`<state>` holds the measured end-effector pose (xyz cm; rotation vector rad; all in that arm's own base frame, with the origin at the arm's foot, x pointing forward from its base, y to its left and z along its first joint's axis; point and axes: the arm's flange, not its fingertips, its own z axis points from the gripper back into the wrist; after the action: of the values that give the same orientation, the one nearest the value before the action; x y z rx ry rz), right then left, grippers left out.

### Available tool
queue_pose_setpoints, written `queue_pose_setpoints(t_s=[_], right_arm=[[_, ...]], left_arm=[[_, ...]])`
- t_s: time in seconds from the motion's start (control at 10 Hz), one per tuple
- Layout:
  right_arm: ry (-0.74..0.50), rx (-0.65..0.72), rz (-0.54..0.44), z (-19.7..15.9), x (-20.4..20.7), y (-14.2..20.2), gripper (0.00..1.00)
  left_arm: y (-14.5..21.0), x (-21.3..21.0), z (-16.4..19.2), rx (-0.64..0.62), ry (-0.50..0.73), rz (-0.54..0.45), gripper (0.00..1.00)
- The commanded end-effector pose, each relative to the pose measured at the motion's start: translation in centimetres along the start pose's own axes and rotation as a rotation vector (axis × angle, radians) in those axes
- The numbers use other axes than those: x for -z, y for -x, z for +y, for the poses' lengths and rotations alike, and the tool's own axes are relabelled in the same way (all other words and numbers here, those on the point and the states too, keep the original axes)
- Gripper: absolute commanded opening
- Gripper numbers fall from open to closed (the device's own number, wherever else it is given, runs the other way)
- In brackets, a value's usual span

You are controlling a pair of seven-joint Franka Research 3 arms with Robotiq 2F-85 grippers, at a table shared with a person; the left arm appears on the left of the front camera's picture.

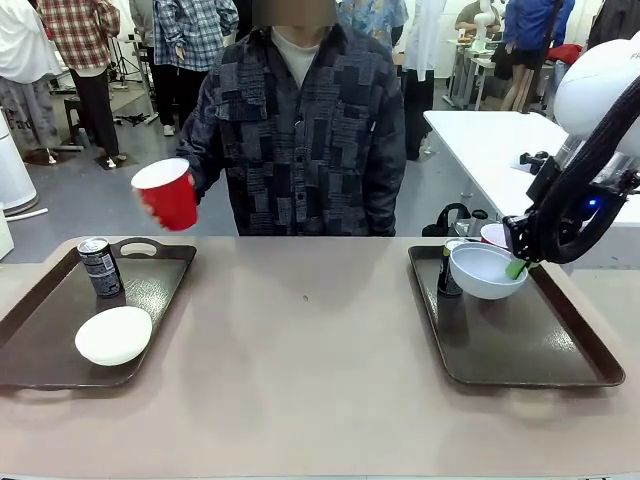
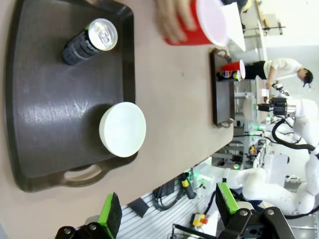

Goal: Prepare tableware on both trays.
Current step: Pick up a Picnic Bowl from the table and place it on a Handle tray.

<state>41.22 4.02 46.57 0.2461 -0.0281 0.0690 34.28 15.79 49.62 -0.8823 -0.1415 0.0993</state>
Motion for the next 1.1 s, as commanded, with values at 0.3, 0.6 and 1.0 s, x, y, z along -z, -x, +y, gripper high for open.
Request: queue_pose_setpoints(t_s=[0.3, 0.6, 1.0], right_arm=[[0.117, -0.088, 0.045, -2.3, 4.2, -1.4, 0.04], [0.163, -0.151, 0.085, -4.4, 7.5, -2.4, 0.04], [0.174, -0.1, 0.122, -5.7, 10.0, -3.4, 0.04]], left_arm=[[-0.1, -0.2, 0.0, 0.015, 0.023, -0.006, 1.0], [-0.1, -0.2, 0.0, 0.015, 0.023, -0.006, 1.0], [-0.1, -0.2, 0.0, 0.015, 0.023, -0.006, 1.0]])
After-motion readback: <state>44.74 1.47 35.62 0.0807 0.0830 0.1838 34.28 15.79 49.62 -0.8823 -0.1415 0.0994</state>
